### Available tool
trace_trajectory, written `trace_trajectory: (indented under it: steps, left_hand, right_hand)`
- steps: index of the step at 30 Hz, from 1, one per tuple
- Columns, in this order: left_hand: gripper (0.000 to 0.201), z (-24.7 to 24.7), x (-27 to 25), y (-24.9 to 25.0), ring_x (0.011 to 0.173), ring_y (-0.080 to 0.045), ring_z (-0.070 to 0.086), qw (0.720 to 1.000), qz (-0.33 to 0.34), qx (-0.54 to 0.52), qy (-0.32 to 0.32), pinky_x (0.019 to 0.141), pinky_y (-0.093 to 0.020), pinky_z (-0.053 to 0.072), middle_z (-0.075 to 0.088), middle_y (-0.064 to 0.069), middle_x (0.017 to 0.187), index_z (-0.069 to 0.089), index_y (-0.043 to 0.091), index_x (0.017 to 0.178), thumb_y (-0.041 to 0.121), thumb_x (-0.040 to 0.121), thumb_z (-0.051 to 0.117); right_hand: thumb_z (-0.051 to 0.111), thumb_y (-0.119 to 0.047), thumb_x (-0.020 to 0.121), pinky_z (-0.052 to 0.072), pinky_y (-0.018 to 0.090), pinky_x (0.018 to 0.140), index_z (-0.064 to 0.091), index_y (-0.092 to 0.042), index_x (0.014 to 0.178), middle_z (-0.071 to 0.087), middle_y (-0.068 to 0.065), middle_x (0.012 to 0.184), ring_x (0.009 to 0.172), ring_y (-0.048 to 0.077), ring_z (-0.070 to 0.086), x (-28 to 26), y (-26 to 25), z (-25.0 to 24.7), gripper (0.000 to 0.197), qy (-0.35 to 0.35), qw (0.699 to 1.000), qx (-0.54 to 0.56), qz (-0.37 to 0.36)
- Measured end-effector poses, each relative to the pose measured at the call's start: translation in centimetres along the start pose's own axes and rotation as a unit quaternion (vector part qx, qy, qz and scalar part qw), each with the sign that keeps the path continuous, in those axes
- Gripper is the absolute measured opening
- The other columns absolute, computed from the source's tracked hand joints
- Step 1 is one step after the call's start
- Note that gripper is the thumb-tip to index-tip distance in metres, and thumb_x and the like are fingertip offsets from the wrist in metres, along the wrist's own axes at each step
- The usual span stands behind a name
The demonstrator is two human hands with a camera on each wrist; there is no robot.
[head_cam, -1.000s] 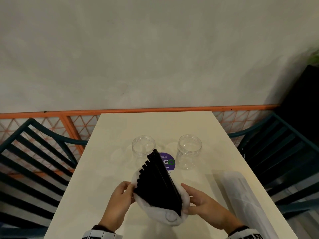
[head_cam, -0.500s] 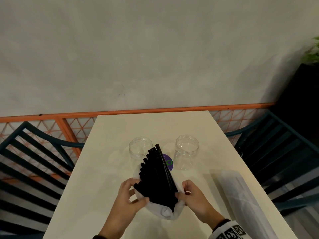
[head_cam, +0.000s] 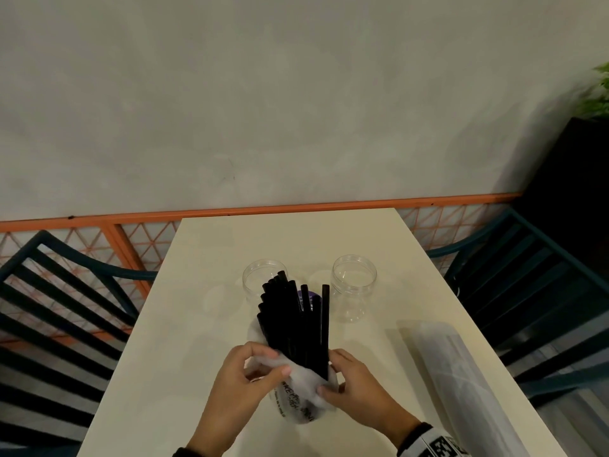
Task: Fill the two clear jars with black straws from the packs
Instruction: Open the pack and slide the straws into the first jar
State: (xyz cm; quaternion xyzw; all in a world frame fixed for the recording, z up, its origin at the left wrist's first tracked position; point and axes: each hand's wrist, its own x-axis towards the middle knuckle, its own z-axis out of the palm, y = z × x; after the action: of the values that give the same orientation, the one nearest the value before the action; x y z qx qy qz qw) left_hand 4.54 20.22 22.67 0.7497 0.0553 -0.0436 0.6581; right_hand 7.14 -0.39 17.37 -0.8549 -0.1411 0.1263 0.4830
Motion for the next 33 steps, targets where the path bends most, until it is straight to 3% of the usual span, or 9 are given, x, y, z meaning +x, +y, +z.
trace_trajectory:
  steps: [5,9,14,17,21,23,26,28,33]
  left_hand:
    - [0.021,-0.2,-1.1,0.7,0.055,-0.010,0.059,0.991,0.077,0.112,0.009,0.054,-0.015,0.045,0.056,-0.007,0.083,0.067,0.026,0.064,0.012,0.061,0.083]
    - [0.022,0.8,-1.2,-0.1,0.053,-0.008,0.055,0.984,0.086,0.149,0.036,0.050,-0.010,0.041,0.052,-0.007,0.078,0.065,0.025,0.065,0.015,0.060,0.084]
    - [0.026,1.8,-1.3,-0.4,0.050,-0.007,0.047,0.979,0.098,0.163,0.071,0.052,-0.011,0.041,0.046,-0.002,0.073,0.062,0.029,0.067,0.015,0.061,0.083]
    - [0.026,2.0,-1.0,-0.6,0.050,-0.008,0.046,0.974,0.113,0.168,0.104,0.052,-0.012,0.041,0.045,-0.001,0.073,0.062,0.029,0.068,0.013,0.062,0.083]
    - [0.023,2.2,-0.9,-0.9,0.048,-0.008,0.046,0.971,0.116,0.182,0.105,0.051,-0.014,0.042,0.046,0.002,0.074,0.063,0.025,0.056,0.015,0.061,0.083]
    - [0.024,2.4,-1.0,-1.2,0.051,-0.008,0.050,0.967,0.120,0.204,0.092,0.051,-0.014,0.042,0.047,0.003,0.076,0.064,0.029,0.052,0.017,0.062,0.083]
    - [0.015,2.6,-1.1,-1.3,0.063,-0.005,0.058,0.963,0.138,0.225,0.056,0.051,-0.008,0.042,0.048,0.005,0.083,0.074,0.026,0.070,0.012,0.068,0.079]
    - [0.027,2.5,-1.0,-1.2,0.069,-0.002,0.060,0.963,0.156,0.214,0.049,0.054,-0.006,0.043,0.051,0.004,0.088,0.074,0.033,0.075,0.007,0.071,0.076]
    - [0.036,2.5,-1.0,-1.0,0.072,-0.003,0.063,0.965,0.173,0.192,0.036,0.059,-0.015,0.052,0.057,0.005,0.090,0.064,0.059,0.069,0.024,0.071,0.072]
  right_hand:
    - [0.055,-0.010,0.087,0.049,0.014,0.073,0.046,-0.050,0.113,0.058,-0.001,0.094,0.091,0.003,0.053,-0.2,0.7,0.2,0.049,0.059,0.998,0.019,-0.008]
    - [0.047,-0.021,0.093,0.041,0.009,0.072,0.044,-0.029,0.124,0.053,-0.001,0.100,0.086,0.004,0.051,-0.1,0.7,0.3,0.033,0.070,0.996,-0.042,0.021]
    - [0.061,-0.017,0.084,0.052,0.026,0.054,0.044,-0.019,0.091,0.056,0.002,0.078,0.061,0.016,0.057,0.0,-0.2,-0.1,0.018,0.073,0.992,0.070,0.070]
    - [0.068,-0.020,0.071,0.051,0.021,0.065,0.051,-0.022,0.096,0.056,0.000,0.083,0.074,0.014,0.058,-0.2,-0.8,-0.6,0.030,0.042,0.987,0.140,0.072]
    - [0.073,-0.042,0.061,0.054,0.036,0.090,0.052,-0.024,0.111,0.059,0.003,0.105,0.104,0.024,0.060,-0.3,-1.2,-0.8,0.058,-0.012,0.971,0.223,0.088]
    - [0.075,-0.045,0.063,0.056,0.033,0.085,0.054,-0.027,0.110,0.061,0.001,0.104,0.100,0.021,0.062,-0.1,-1.3,-0.9,0.055,0.012,0.977,0.200,0.072]
    - [0.075,-0.032,0.074,0.053,0.021,0.075,0.055,-0.036,0.110,0.063,-0.002,0.106,0.095,0.015,0.064,0.3,-1.4,-1.0,0.042,0.020,0.983,0.177,0.045]
    - [0.072,-0.040,0.071,0.051,0.020,0.075,0.053,-0.043,0.110,0.061,-0.001,0.113,0.098,0.014,0.062,0.2,-1.6,-1.1,0.043,0.007,0.986,0.163,0.028]
    - [0.078,-0.038,0.058,0.052,0.020,0.072,0.050,-0.033,0.114,0.052,0.005,0.119,0.105,0.014,0.056,0.0,-1.3,-0.8,0.063,-0.028,0.986,0.164,0.025]
